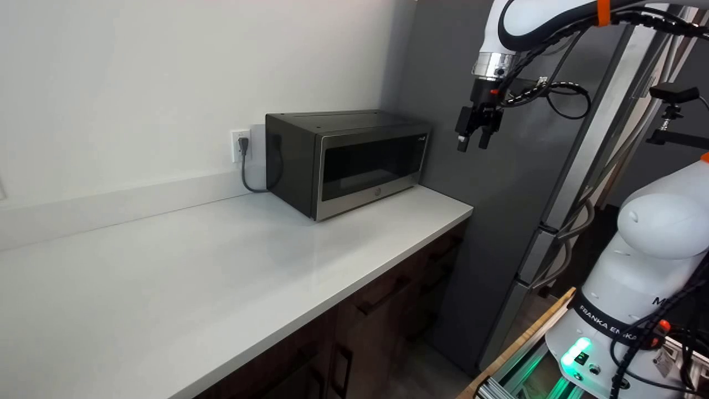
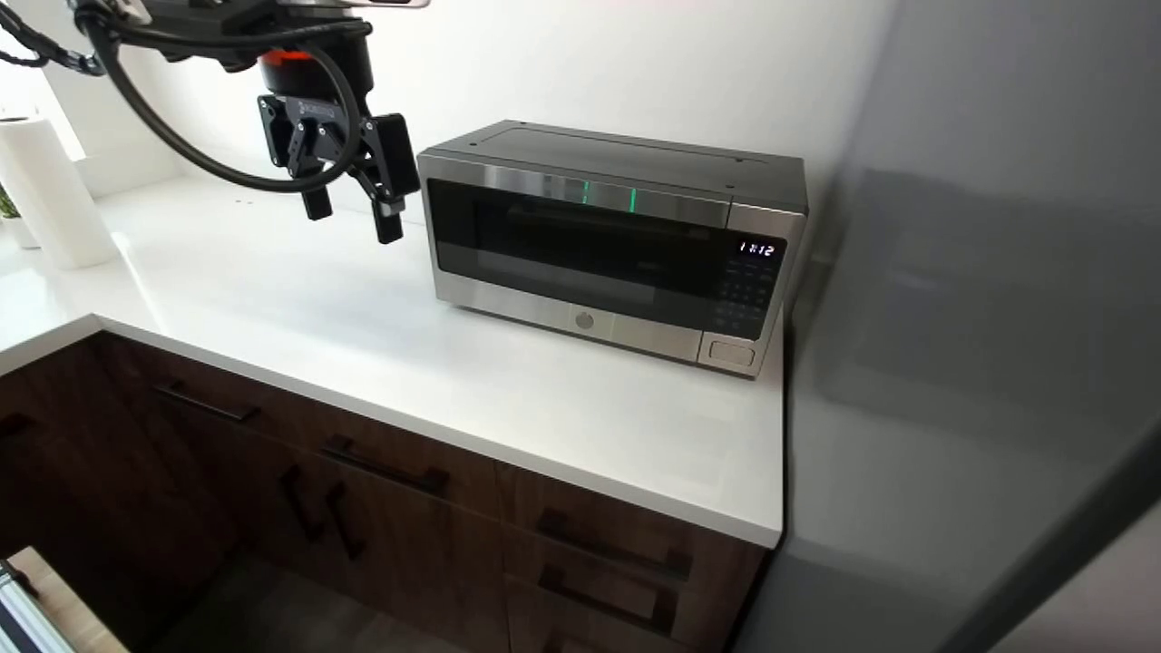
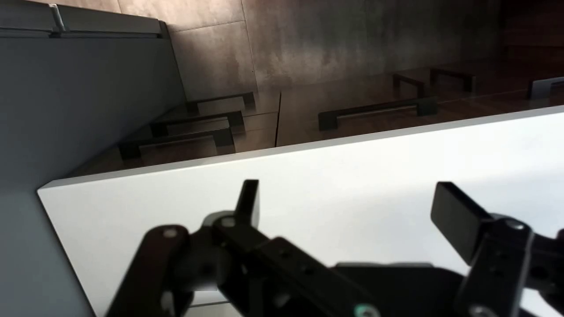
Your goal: Open the rightmost drawer completely
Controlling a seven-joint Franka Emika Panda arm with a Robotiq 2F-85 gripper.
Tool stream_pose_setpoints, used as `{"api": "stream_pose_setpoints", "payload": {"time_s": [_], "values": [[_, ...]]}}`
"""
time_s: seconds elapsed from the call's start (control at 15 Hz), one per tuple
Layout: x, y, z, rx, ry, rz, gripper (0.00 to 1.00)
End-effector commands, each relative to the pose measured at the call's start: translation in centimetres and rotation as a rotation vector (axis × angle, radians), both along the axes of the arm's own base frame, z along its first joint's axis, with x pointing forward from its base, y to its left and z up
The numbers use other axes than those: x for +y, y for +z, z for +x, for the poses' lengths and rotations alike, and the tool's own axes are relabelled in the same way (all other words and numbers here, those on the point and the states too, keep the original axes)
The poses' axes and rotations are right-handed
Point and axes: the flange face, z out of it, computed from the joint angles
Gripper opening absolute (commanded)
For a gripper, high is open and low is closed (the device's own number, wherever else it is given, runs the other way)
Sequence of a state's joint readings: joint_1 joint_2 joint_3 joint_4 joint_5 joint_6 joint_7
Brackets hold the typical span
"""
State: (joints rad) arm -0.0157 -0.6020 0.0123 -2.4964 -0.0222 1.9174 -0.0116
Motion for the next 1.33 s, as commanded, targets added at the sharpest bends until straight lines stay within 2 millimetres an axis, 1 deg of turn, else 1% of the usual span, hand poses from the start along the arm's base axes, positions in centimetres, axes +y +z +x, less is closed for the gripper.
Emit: {"api": "stream_pose_setpoints", "payload": {"time_s": [0.0,0.13,0.2,0.6,0.67,0.8,0.87,1.0,1.27], "values": [[-1.9,-5.9,-0.4,0.03,-0.126,-0.056,1.0],[-2.1,-6.4,-0.9,0.053,-0.128,-0.04,1.0],[0.0,0.1,0.0,0.001,0.0,0.0,1.0],[0.0,0.1,0.0,0.001,0.0,0.0,1.0],[-0.3,-0.5,0.1,-0.003,-0.035,-0.024,1.0],[-1.1,-2.9,0.2,0.005,-0.08,-0.059,1.0],[-1.2,-3.7,0.3,0.012,-0.087,-0.065,1.0],[-1.3,-4.2,0.4,0.019,-0.092,-0.069,1.0],[-1.2,-4.1,0.4,0.017,-0.095,-0.071,1.0]]}}
